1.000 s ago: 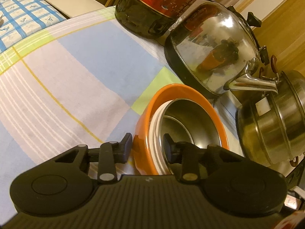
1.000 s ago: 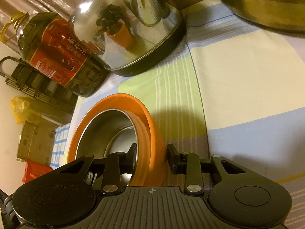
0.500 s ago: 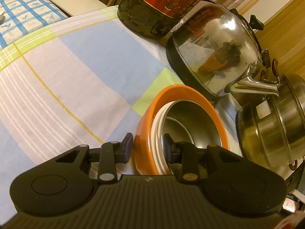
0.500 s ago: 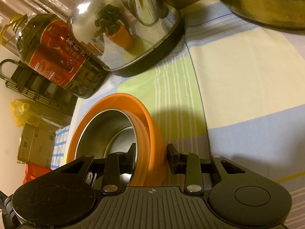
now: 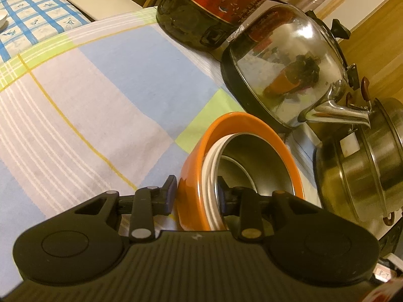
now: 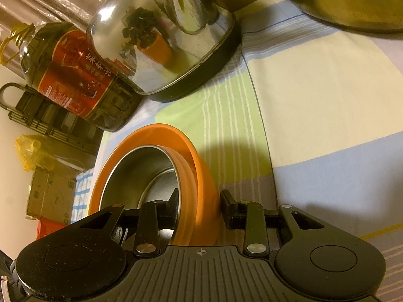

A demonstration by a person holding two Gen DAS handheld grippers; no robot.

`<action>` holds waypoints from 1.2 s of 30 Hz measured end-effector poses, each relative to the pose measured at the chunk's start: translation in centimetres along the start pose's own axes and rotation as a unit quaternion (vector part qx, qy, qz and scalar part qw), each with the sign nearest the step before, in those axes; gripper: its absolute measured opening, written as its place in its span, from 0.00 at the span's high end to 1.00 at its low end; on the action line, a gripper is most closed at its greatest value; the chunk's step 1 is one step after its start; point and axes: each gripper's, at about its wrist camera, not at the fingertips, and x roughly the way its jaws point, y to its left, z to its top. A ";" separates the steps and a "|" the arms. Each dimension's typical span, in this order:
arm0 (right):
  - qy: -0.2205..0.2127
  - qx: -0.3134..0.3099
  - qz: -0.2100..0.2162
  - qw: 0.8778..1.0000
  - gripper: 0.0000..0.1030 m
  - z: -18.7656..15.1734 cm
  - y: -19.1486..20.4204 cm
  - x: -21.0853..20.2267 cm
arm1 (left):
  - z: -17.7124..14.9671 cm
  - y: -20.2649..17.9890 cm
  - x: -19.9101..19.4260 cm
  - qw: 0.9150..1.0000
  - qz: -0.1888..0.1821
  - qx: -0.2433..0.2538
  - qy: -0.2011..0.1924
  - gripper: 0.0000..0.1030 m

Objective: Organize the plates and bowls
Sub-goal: 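Lift the orange bowl stack with both grippers toward the pink glass plate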

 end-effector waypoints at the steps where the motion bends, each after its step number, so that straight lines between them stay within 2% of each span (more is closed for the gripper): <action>1: 0.001 0.001 -0.001 1.000 0.68 0.0 0.0 0.0 | 0.0 0.0 0.0 1.000 0.001 0.001 0.002 0.72; 17: -0.003 0.004 -0.001 1.000 0.69 -0.4 0.1 -3.1 | -1.1 -1.3 -2.8 1.000 -0.008 0.024 0.013 0.72; 36: -0.042 0.010 -0.014 0.999 0.69 -3.2 1.5 -13.8 | -4.3 -5.0 -10.5 0.997 -0.052 0.062 0.013 0.72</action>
